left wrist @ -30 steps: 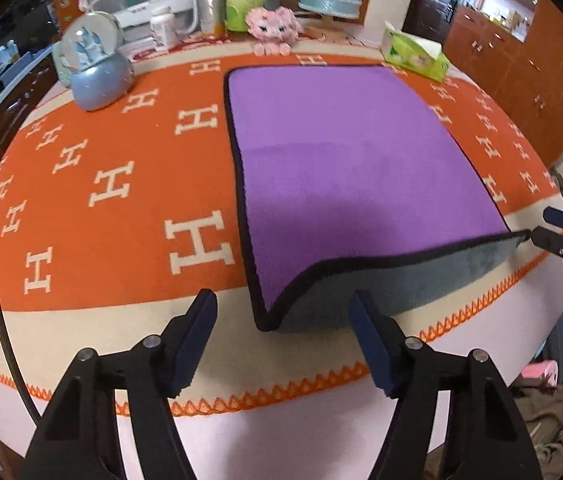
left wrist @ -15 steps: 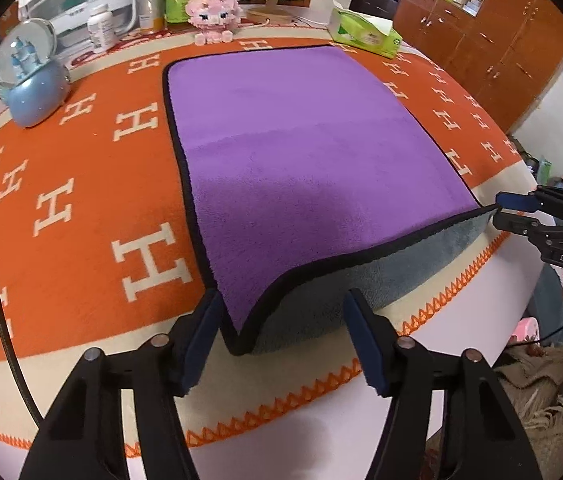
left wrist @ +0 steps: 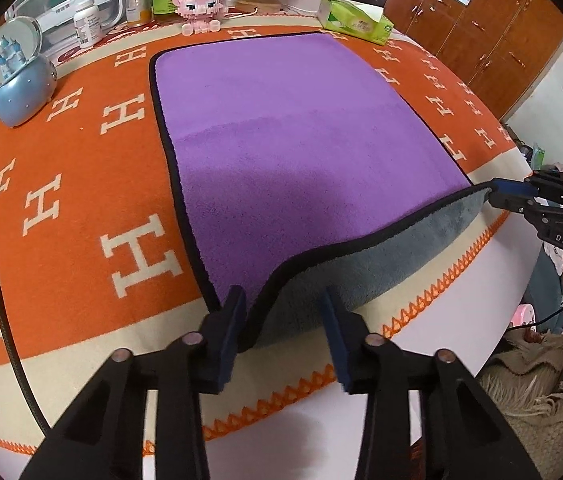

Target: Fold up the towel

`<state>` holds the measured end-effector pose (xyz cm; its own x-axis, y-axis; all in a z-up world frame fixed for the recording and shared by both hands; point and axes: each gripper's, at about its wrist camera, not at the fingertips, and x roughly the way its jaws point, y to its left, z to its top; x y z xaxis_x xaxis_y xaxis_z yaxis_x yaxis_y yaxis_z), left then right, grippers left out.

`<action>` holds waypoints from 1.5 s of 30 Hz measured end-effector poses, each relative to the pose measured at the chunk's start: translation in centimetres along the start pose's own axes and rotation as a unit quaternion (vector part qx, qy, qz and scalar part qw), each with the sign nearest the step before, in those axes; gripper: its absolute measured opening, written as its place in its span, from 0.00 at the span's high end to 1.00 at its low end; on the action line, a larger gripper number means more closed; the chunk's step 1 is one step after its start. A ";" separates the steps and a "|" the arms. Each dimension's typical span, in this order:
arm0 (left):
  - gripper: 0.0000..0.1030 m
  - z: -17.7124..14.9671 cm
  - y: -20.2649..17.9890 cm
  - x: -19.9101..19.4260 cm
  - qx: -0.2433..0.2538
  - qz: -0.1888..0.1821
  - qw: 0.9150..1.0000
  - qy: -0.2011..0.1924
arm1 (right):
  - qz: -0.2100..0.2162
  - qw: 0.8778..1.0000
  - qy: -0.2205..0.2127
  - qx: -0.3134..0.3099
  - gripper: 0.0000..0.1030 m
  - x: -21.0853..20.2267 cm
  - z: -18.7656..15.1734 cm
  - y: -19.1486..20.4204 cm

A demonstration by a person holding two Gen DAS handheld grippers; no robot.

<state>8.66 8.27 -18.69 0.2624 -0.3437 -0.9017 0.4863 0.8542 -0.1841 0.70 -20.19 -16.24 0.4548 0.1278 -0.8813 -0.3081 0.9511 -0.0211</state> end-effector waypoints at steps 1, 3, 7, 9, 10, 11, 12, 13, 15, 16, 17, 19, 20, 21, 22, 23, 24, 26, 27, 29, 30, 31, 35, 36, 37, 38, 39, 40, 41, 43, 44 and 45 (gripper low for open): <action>0.71 0.0 -0.1 0.0 -0.001 0.001 1.000 0.001 | -0.001 1.000 0.000 -0.002 0.86 0.0 0.0 0.1; 0.76 -0.1 -0.1 0.0 -0.002 0.007 1.000 0.001 | -0.002 1.000 0.000 -0.006 0.88 0.0 0.0 0.2; 0.85 -0.2 -0.2 -0.1 -0.002 0.020 1.000 0.001 | -0.003 1.000 0.003 -0.011 0.93 0.2 0.0 0.3; 0.89 -0.3 -0.3 -0.2 -0.003 0.027 1.000 0.000 | -0.001 1.000 0.004 -0.009 0.94 0.3 0.0 0.3; 0.89 -0.4 -0.3 -0.2 -0.005 0.029 1.000 -0.001 | -0.001 1.000 0.004 -0.007 0.94 0.3 0.0 0.2; 0.90 -0.4 -0.3 -0.3 -0.007 0.031 1.000 -0.001 | 0.001 1.000 0.003 -0.005 0.95 0.3 0.0 0.1; 0.91 -0.5 -0.3 -0.4 -0.009 0.033 0.999 -0.003 | 0.002 1.000 0.002 -0.002 0.95 0.3 0.0 0.0; 0.91 -0.6 -0.4 -0.5 -0.009 0.035 0.999 -0.006 | 0.002 1.000 0.002 -0.001 0.95 0.3 0.0 0.0; 0.92 -0.7 -0.7 -0.7 -0.009 0.046 0.999 -0.011 | 0.001 1.000 0.001 0.001 0.95 0.3 0.1 -0.1; 0.93 -0.7 -0.8 -0.7 -0.011 0.050 0.999 -0.013 | 0.001 1.000 0.000 0.002 0.95 0.3 0.0 -0.1; 0.93 -0.8 -0.8 -0.8 -0.014 0.053 0.998 -0.015 | 0.001 1.000 -0.002 0.004 0.96 0.3 0.1 -0.1; 0.93 -0.8 -0.9 -0.9 -0.021 0.060 0.998 -0.018 | -0.004 1.000 -0.006 0.012 0.96 0.3 0.2 -0.3; 0.94 -0.8 -0.8 -1.0 -0.026 0.062 0.998 -0.019 | -0.007 1.000 -0.009 0.017 0.96 0.3 0.3 -0.4; 0.94 -0.8 -0.7 -1.1 -0.029 0.065 0.997 -0.021 | -0.007 1.000 -0.012 0.020 0.96 0.2 0.4 -0.5; 0.94 -0.7 -0.7 -1.2 -0.032 0.067 0.997 -0.023 | -0.009 1.000 -0.015 0.023 0.96 0.1 0.5 -0.5; 0.94 -0.7 -0.6 -1.3 -0.033 0.071 0.997 -0.025 | -0.011 0.999 -0.019 0.026 0.96 0.0 0.6 -0.5; 0.94 -0.5 -0.5 -1.5 -0.036 0.075 0.996 -0.028 | -0.013 0.999 -0.021 0.028 0.96 0.0 0.8 -0.6; 0.95 -0.2 -0.4 -1.6 -0.040 0.079 0.996 -0.033 | -0.015 0.999 -0.026 0.032 0.96 -0.2 1.2 -0.6; 0.95 0.0 -0.4 -1.7 -0.044 0.081 0.995 -0.035 | -0.017 0.999 -0.028 0.034 0.96 -0.2 1.4 -0.7; 0.95 0.3 -0.2 -1.8 -0.049 0.083 0.995 -0.039 | -0.020 0.998 -0.032 0.040 0.96 -0.3 1.9 -0.9; 0.95 0.6 -0.1 -1.9 -0.051 0.086 0.994 -0.041 | -0.021 0.998 -0.034 0.043 0.96 -0.4 2.2 -1.0; 0.95 0.9 -0.1 -2.0 -0.051 0.090 0.994 -0.044 | -0.022 0.998 -0.037 0.045 0.96 -0.4 2.6 -1.2; 0.95 3.0 0.4 -2.3 -0.054 0.104 0.991 -0.057 | -0.031 0.997 -0.052 0.053 0.96 -0.5 4.4 -1.7; 0.95 3.5 0.4 -2.4 -0.054 0.109 0.991 -0.061 | -0.035 0.996 -0.056 0.054 0.96 -0.5 5.0 -1.8; 0.95 4.3 0.6 -2.4 -0.054 0.114 0.990 -0.066 | -0.042 0.996 -0.061 0.056 0.96 -0.4 5.8 -2.0; 0.95 5.1 0.7 -2.4 -0.053 0.120 0.989 -0.070 | -0.046 0.995 -0.066 0.058 0.96 -0.2 6.6 -2.2; 0.95 5.7 0.9 -2.5 -0.053 0.125 0.988 -0.073 | -0.049 0.995 -0.069 0.060 0.96 -0.1 7.3 -2.4; 0.95 6.6 1.1 -2.4 -0.054 0.131 0.987 -0.078 | -0.052 0.994 -0.073 0.064 0.96 0.2 8.2 -2.8; 0.95 7.5 1.4 -2.3 -0.055 0.136 0.986 -0.082 | -0.054 0.993 -0.076 0.069 0.96 0.4 9.1 -3.1; 0.95 9.0 1.8 -2.0 -0.057 0.146 0.984 -0.089 | -0.059 0.992 -0.083 0.078 0.96 1.0 10.7 -3.9; 0.95 9.9 2.1 -1.8 -0.060 0.150 0.983 -0.091 | -0.060 0.991 -0.086 0.082 0.96 1.3 11.4 -4.3; 0.95 10.6 2.4 -1.6 -0.061 0.156 0.981 -0.093 | -0.063 0.990 -0.089 0.087 0.96 1.6 12.3 -4.6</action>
<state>18.28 6.69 -13.53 0.5362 -0.1139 -0.8364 0.2572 0.9658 0.0333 13.12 -20.91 -11.80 0.6247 0.0382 -0.7800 -0.0990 0.9946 -0.0305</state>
